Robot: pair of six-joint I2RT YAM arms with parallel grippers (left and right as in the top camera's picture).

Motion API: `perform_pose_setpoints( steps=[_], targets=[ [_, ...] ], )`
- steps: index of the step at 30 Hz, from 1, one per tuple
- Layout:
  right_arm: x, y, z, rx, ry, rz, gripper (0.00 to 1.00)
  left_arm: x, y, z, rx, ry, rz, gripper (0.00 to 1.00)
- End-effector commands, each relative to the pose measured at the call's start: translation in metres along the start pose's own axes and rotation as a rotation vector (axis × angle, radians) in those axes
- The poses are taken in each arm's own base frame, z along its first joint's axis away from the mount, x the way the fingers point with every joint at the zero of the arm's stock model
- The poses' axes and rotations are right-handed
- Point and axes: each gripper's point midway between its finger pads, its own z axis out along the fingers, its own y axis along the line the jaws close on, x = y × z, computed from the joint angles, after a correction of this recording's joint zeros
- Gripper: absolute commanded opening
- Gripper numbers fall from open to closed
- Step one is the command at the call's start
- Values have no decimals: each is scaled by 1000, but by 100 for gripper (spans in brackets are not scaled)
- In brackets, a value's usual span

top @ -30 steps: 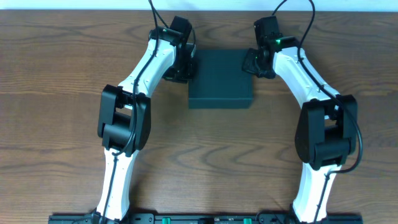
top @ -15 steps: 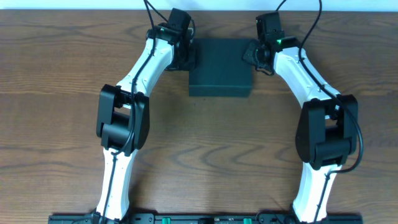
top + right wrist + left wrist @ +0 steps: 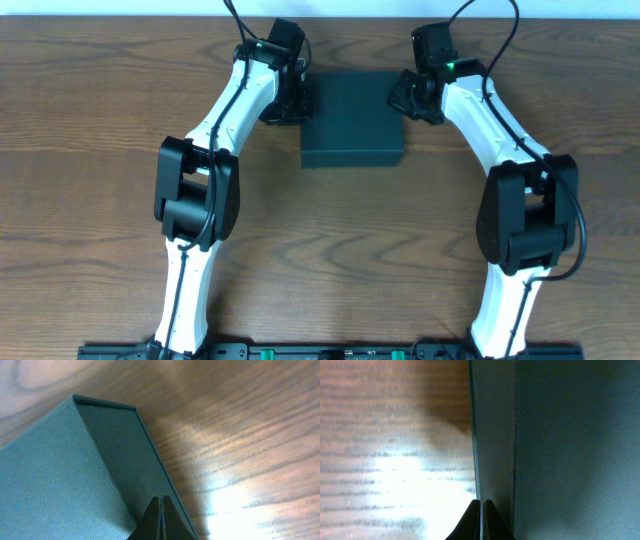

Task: Pack container

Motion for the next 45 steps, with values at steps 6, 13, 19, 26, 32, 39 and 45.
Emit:
perform_pose_setpoints(
  steps=[6,13,19,26,32,39,45],
  targets=[
    [85,63,-3,-135,214,-107,2,36,-17,-6,36,137,60,6],
    [117,76,-5,-122,258,-174,1,58,5,-11,-73,224,114,6],
    [132,58,-8,-41,317,-136,2,62,11,-12,-101,240,117,6],
    [126,45,-6,28,278,-142,2,63,11,-13,-103,245,116,6],
    [115,40,-4,51,237,-148,2,71,10,-14,-95,276,110,6],
    [113,40,-4,54,226,-159,2,74,10,-15,-98,290,109,6],
    [106,36,-3,72,200,-177,2,74,9,-15,-94,288,109,6]
  ],
)
